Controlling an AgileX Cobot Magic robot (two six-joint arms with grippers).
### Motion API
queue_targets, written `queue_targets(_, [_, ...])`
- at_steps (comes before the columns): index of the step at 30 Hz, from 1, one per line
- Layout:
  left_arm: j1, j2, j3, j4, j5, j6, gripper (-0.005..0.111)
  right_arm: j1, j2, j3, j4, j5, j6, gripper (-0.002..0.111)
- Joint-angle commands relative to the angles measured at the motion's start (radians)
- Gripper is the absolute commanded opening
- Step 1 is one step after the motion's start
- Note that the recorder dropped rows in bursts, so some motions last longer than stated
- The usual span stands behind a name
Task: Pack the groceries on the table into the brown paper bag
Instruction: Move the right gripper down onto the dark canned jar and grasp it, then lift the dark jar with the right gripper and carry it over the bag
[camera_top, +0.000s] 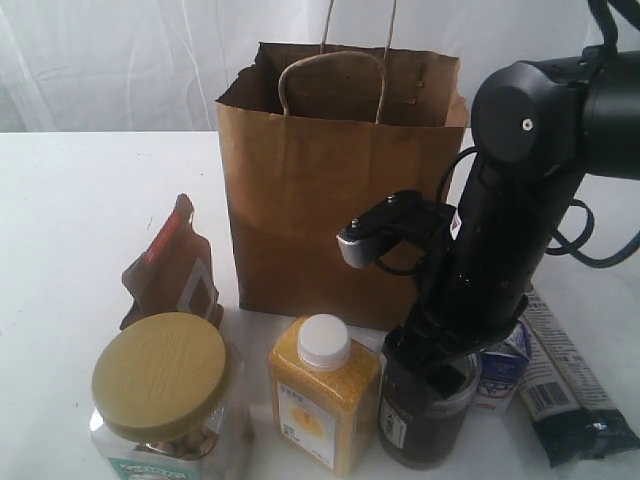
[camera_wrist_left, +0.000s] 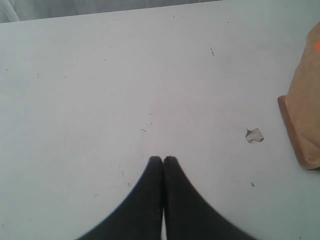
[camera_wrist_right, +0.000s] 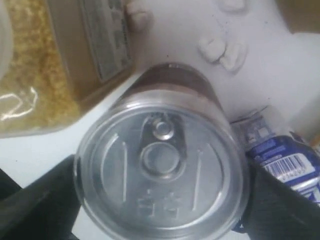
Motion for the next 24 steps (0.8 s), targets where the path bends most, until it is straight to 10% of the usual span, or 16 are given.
queue_targets(1, [0.001, -0.004, 0.003, 0.000, -0.004, 0.000, 0.000, -0.001, -0.001, 0.003, 0.005, 0.041, 0.004, 0.051])
queue_targets(8, [0.001, -0.004, 0.003, 0.000, -0.004, 0.000, 0.000, -0.001, -0.001, -0.011, 0.005, 0.099, 0.005, 0.027])
queue_targets(24, [0.001, -0.004, 0.003, 0.000, -0.004, 0.000, 0.000, -0.001, -0.128, -0.208, 0.101, 0.102, 0.161, 0.025])
